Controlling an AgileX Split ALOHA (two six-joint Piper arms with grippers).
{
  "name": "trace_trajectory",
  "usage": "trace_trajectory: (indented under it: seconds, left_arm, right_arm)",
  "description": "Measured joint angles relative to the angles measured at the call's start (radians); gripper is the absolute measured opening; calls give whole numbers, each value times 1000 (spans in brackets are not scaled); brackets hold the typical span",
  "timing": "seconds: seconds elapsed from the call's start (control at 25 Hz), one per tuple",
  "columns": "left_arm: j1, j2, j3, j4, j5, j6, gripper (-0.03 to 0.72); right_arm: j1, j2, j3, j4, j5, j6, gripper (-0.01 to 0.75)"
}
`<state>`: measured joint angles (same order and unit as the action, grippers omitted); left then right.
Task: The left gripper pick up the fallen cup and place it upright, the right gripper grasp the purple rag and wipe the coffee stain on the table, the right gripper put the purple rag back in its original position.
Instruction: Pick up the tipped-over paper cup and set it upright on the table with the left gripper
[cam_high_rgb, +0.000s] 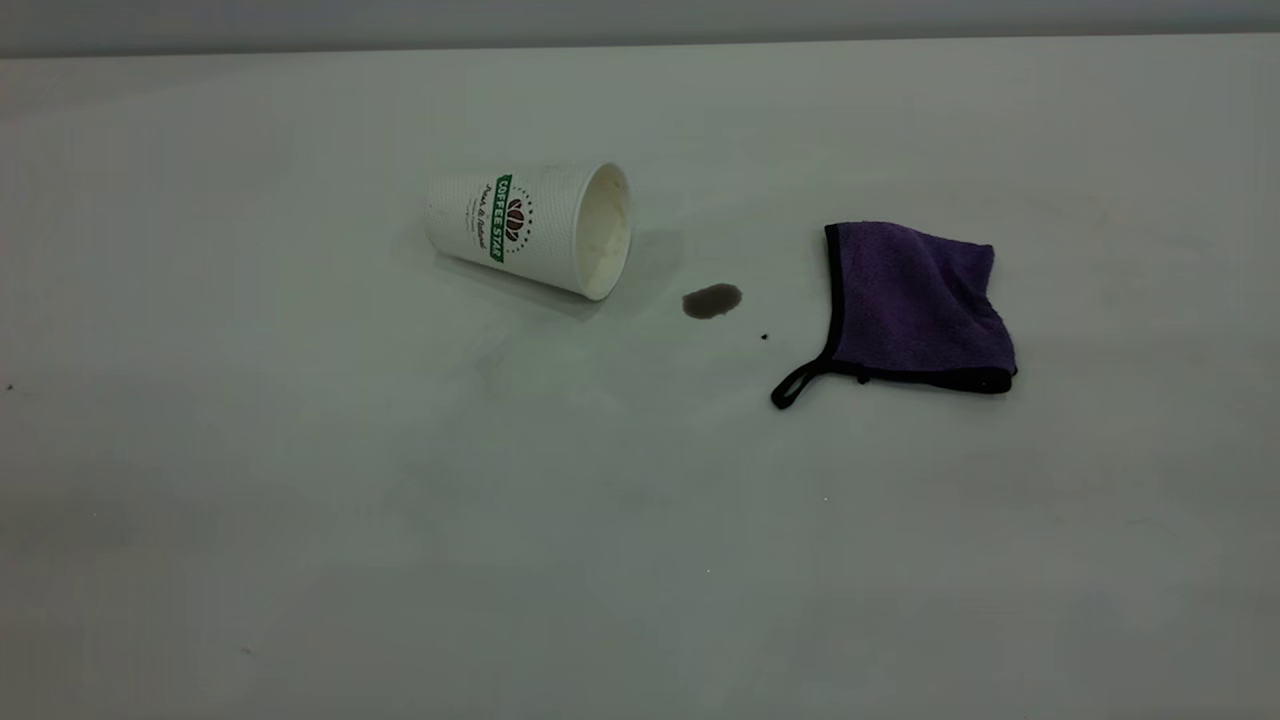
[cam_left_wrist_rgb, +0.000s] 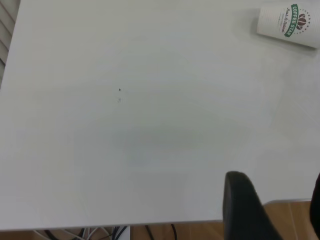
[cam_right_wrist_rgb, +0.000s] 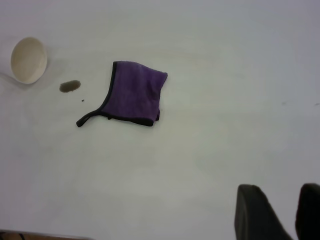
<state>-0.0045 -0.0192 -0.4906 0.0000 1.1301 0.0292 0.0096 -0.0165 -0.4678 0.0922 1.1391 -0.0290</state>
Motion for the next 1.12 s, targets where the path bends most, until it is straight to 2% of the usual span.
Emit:
trace_trajectory:
  seconds: [0.52, 0.64, 0.84, 0.92, 1.0, 1.12]
  left_arm:
    - [0, 18, -8, 11, -4, -38, 390]
    - [0, 130, -61, 69, -37, -74, 390]
    - [0, 481, -193, 180, -106, -126, 392]
    - [0, 636, -254, 199, -162, -131, 419]
    - [0, 801, -314, 217, -214, -131, 481]
    - [-4, 1031, -415, 227, -248, -115, 622]
  right_arm:
    - [0, 0, 0, 0, 0, 0, 238]
    - [0, 0, 0, 0, 0, 0, 238]
    - [0, 0, 0, 0, 0, 0, 238]
    - [0, 0, 0, 0, 0, 0, 238]
    - [0, 0, 0, 0, 0, 0, 238]
    - [0, 0, 0, 0, 0, 0, 238]
